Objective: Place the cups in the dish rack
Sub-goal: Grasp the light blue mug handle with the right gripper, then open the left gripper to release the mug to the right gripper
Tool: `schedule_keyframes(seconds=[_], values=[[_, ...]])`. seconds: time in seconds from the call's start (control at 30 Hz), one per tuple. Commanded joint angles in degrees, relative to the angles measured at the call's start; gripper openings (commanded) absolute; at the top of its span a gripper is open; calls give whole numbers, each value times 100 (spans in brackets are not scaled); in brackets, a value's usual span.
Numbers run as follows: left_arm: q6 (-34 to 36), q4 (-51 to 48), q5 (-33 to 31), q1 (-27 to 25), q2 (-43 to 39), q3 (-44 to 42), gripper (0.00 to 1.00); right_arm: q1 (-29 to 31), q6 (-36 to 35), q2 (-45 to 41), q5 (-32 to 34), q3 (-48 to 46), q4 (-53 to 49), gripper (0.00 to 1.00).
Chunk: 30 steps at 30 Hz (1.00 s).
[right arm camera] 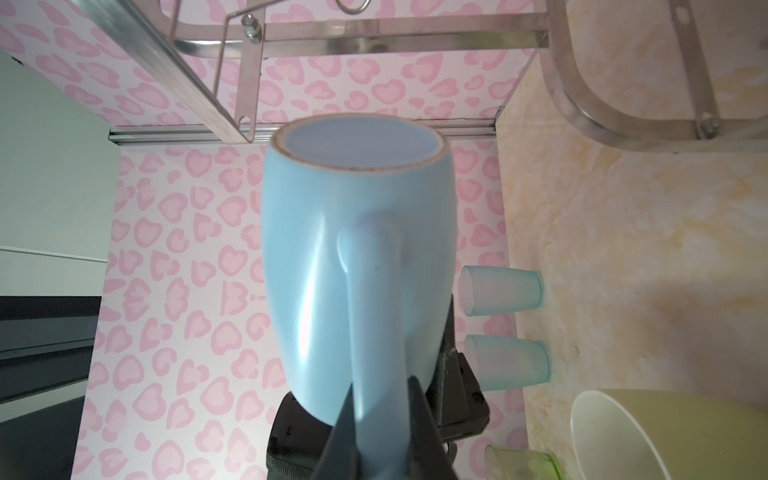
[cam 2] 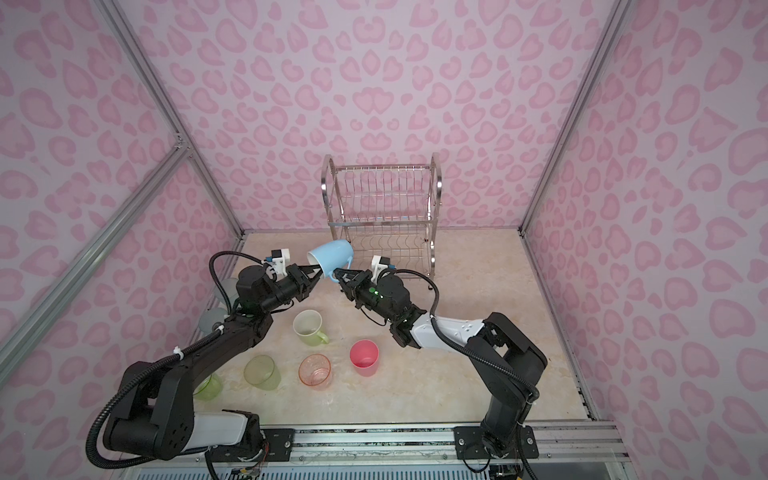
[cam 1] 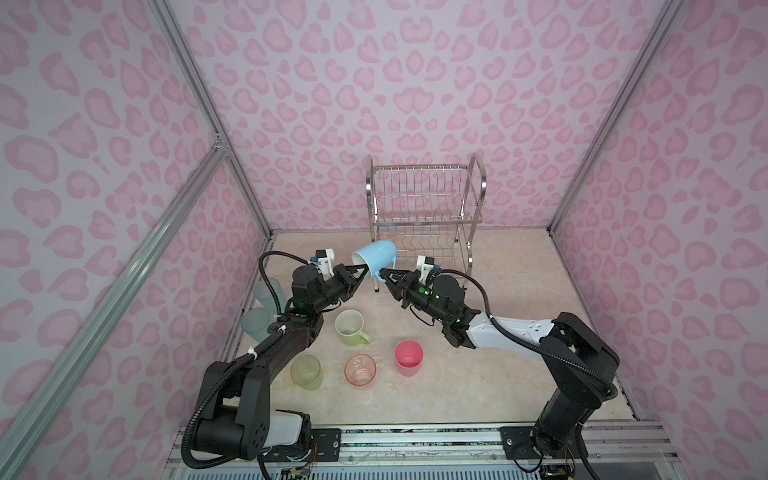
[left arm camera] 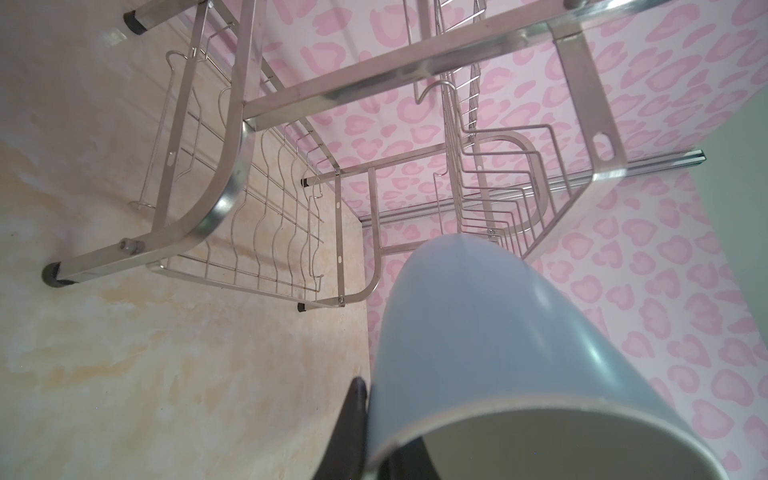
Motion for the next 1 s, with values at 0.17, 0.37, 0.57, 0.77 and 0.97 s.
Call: schedule_keyframes(seconds=[0.17, 0.37, 0.57, 0.77, 0.97], values=[[253, 33, 467, -60, 8, 71, 43, -60, -1056, -36, 411, -79, -122, 5], [567, -430, 368, -62, -80, 79, 66, -133, -1654, -57, 614, -233, 9, 3], [950, -1041, 243, -42, -183, 166, 68, -214, -2196, -32, 841, -471, 289, 3], [1563, -2126, -137, -28, -354, 384, 70, -258, -3119, -36, 1152, -599, 357, 2], [2007, -2919, -493, -25, -476, 539, 70, -342, -3874, 121, 1408, -520, 364, 0]])
